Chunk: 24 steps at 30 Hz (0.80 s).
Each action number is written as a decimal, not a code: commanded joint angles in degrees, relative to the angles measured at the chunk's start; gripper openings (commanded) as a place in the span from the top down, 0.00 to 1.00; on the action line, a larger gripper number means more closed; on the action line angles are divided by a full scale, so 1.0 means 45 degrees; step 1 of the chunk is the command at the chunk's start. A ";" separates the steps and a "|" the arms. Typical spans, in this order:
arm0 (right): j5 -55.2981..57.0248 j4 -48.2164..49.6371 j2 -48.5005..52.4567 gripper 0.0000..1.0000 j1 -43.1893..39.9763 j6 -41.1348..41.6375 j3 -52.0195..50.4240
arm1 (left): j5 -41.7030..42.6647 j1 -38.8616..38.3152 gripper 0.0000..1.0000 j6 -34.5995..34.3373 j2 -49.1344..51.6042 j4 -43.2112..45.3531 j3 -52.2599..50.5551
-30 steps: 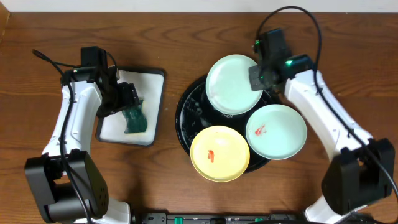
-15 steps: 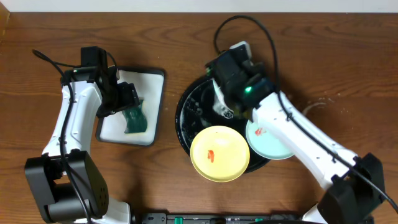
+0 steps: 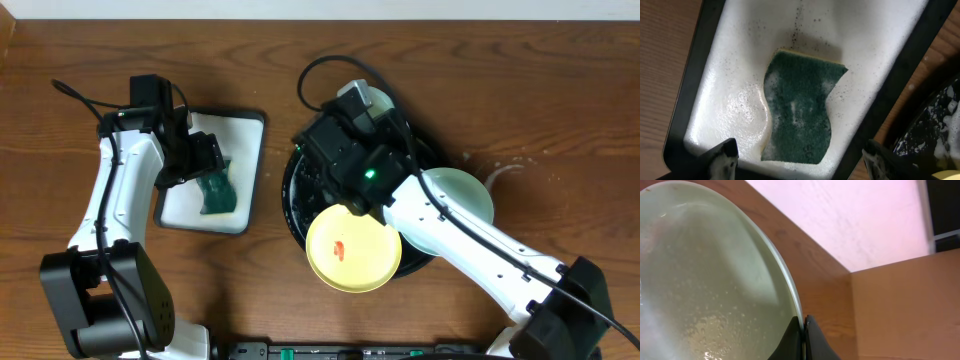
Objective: Clean dirty plates on tray and stack at the side
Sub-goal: 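Lift the scrubbed pale green plate with the right gripper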
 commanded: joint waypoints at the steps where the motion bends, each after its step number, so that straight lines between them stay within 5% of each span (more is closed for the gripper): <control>1: 0.1350 0.0039 -0.0267 0.99 0.0257 -0.0651 0.0083 | -0.0117 0.0029 0.19 0.0024 -0.0010 -0.0068 -0.0126; 24: 0.1394 0.0039 -0.0267 0.99 0.0617 -0.1069 0.0083 | -0.0117 0.0029 0.19 0.0024 -0.0010 -0.0068 -0.0126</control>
